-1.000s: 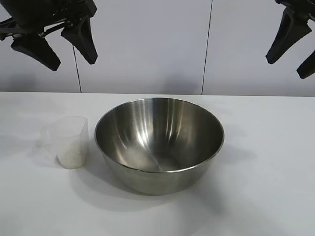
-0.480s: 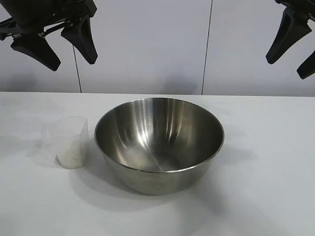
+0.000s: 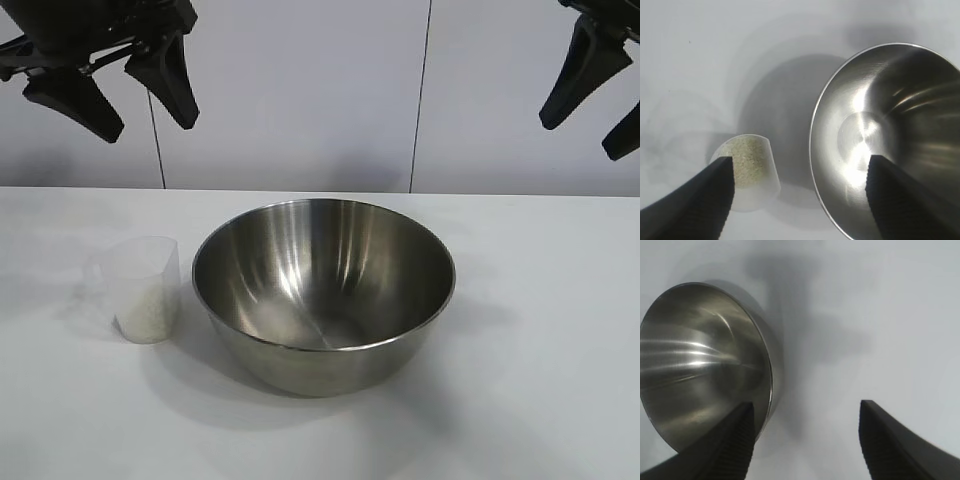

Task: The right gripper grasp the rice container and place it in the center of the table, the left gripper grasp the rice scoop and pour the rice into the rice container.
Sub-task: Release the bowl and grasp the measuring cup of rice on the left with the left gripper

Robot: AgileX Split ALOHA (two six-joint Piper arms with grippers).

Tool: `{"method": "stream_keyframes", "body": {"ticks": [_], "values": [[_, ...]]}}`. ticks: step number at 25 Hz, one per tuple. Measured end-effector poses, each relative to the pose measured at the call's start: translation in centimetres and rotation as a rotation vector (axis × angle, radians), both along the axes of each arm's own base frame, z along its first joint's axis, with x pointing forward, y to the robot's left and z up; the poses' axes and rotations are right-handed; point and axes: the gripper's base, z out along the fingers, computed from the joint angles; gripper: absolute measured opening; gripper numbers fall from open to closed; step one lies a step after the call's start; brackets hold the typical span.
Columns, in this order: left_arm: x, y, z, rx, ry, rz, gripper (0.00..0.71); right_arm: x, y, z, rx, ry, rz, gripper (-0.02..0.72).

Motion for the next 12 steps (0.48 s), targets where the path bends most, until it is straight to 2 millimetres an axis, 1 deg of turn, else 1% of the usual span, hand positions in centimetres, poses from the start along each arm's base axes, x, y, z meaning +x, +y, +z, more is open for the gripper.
{"method": "stream_keyframes", "body": {"ticks": [3,8,10,12], "values": [[0.1,0.0,0.0,-0.003,-0.008,0.003,0.533,0.1,0.9,0.1,0.021,-0.017,0.012,0.422],[0.3,0.0,0.2,-0.004,-0.04,0.0,0.533,0.3,1.2,0.2,0.027,-0.039,0.008,0.422],[0.4,0.4,0.2,0.002,-0.032,-0.001,0.533,0.3,1.2,0.2,0.019,-0.041,0.01,0.422],[0.5,1.4,0.3,0.005,-0.03,0.019,0.533,0.3,1.1,0.2,0.011,-0.041,0.012,0.422]]}}
